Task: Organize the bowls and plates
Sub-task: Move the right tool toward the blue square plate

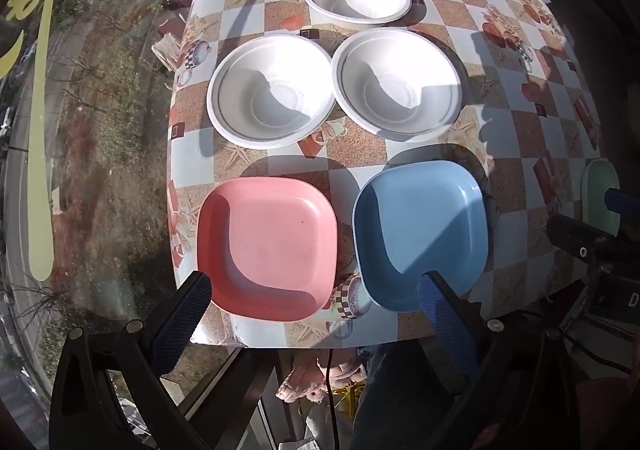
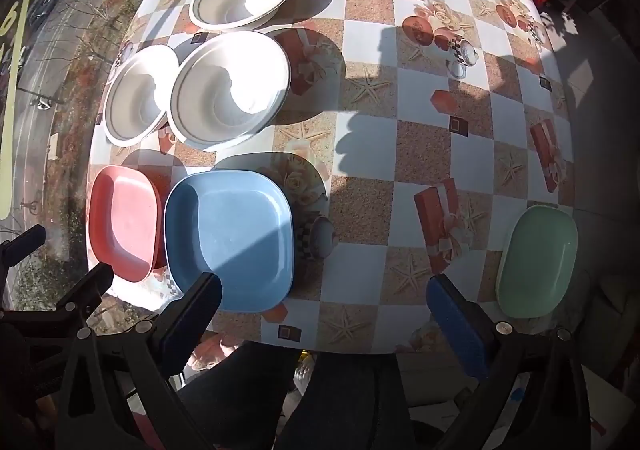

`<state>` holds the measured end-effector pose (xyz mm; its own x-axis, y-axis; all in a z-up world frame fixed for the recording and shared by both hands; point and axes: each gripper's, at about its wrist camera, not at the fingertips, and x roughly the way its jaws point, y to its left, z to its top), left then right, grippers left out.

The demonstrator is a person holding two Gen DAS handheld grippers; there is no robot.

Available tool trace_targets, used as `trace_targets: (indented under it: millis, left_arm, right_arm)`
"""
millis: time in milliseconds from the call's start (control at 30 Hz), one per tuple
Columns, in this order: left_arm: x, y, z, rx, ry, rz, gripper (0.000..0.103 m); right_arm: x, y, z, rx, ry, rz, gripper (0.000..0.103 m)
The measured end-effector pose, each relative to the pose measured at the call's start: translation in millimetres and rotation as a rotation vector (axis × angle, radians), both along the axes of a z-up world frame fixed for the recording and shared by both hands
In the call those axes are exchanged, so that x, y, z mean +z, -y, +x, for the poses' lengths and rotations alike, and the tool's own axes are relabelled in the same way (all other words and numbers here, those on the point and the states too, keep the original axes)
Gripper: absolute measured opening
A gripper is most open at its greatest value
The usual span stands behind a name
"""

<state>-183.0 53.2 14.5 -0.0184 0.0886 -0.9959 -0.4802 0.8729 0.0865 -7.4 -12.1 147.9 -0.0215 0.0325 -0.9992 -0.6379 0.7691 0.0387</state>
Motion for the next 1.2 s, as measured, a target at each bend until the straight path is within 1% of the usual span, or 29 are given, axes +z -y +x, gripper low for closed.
trace_targets:
  millis: [300,333,467,567,800,1067,1200]
  left_arm:
    - [-1,-3,1,-0.003,-0.012,0.004,0.103]
    - [-2,-4,2,-0.004,-0.016,0.001,0.103]
    - [-4,-3,2,-0.006,-0.027,-0.002,0.103]
    - [-3,-2,4,-0.012,-0.026,0.003,0.103]
    - [-4,1,5,-0.025,-0.028,0.004,0.103]
    - [-4,0,2,-0.022,-0.027,0.005,0.103]
    - [-3,-1,0,-0.017,-0.024,0.006,0.103]
  right_arm:
    - [-3,-6,8,0.031,-0.014,0.002,0.103]
    - [-4,-9,4,0.029,-0.002,-0.001,0.103]
    - [-8,-8,2,0.036,-0.015,-0.008,0.103]
    - [-9,-4,2,0.032,-0.021,-0.006,0.103]
    - [-9,-2,4,0.010,0.003,-0.005,0.103]
    - [-11,-2,4,0.005,-0.038,0.009,0.103]
    - [-11,-3,2,0.009,-0.042,0.007,0.103]
